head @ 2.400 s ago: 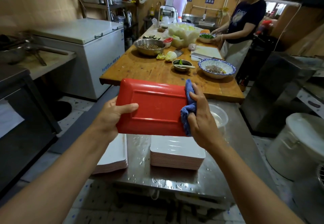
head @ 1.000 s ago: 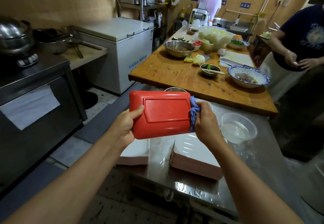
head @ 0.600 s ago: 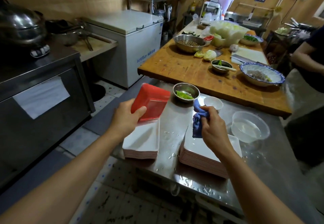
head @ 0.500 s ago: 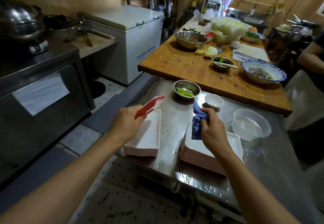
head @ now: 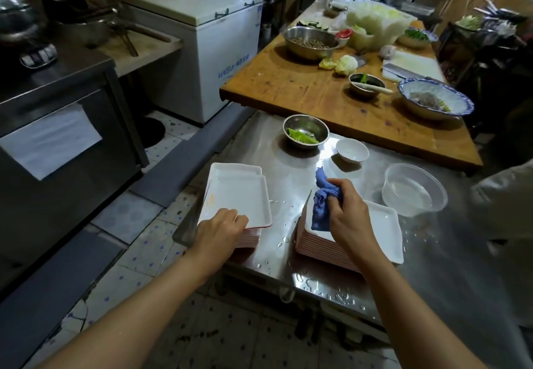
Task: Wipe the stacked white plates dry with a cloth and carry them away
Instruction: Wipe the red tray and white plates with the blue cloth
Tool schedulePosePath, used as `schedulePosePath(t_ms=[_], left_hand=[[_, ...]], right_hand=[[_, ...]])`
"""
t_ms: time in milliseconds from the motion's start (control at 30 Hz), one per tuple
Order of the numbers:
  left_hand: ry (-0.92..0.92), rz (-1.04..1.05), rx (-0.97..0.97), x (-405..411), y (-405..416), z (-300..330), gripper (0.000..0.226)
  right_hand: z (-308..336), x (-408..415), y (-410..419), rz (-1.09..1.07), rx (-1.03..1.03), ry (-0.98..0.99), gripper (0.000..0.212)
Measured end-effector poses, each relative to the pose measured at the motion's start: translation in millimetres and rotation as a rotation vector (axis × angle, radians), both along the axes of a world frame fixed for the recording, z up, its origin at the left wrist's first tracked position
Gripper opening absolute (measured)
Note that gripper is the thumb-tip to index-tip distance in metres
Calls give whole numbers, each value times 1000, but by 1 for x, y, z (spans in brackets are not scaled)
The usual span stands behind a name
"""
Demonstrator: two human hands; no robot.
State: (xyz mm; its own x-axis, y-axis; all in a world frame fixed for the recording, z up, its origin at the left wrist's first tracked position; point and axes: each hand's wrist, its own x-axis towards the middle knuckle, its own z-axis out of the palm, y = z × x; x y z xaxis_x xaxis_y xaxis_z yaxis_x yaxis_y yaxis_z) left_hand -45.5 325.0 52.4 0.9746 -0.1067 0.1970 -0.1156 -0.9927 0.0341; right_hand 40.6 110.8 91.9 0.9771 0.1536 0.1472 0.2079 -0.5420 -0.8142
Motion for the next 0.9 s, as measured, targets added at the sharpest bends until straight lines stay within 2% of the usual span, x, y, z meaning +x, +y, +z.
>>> schedulePosePath(t_ms=[167,333,467,567,667,800,867,900], left_hand=[[2,44,49,5,-3,-22,40],[91,52,85,8,8,-43,42],[163,103,57,15,17,-48,32],[343,136,100,20,21,-52,52],[394,140,100,22,21,-47,59],[376,196,-37,30,10,-30,64],[295,181,-245,39,-3,-14,65],[284,178,-412,43,-11,-4,62]], right_hand=[[-4,0,-5,-19,0,12,25],[-8,1,-11,-33,23,27,22],[-10,3,-13,-60,32,35,22],[-11,3,-13,-80,33,38,22],[-11,1,-12,-91,45,62,23],[-9,1,-10,-132,103,141,20],[-4,3,-9,-151,202,202,14],[-1,3,-8,-154,264,227,12]])
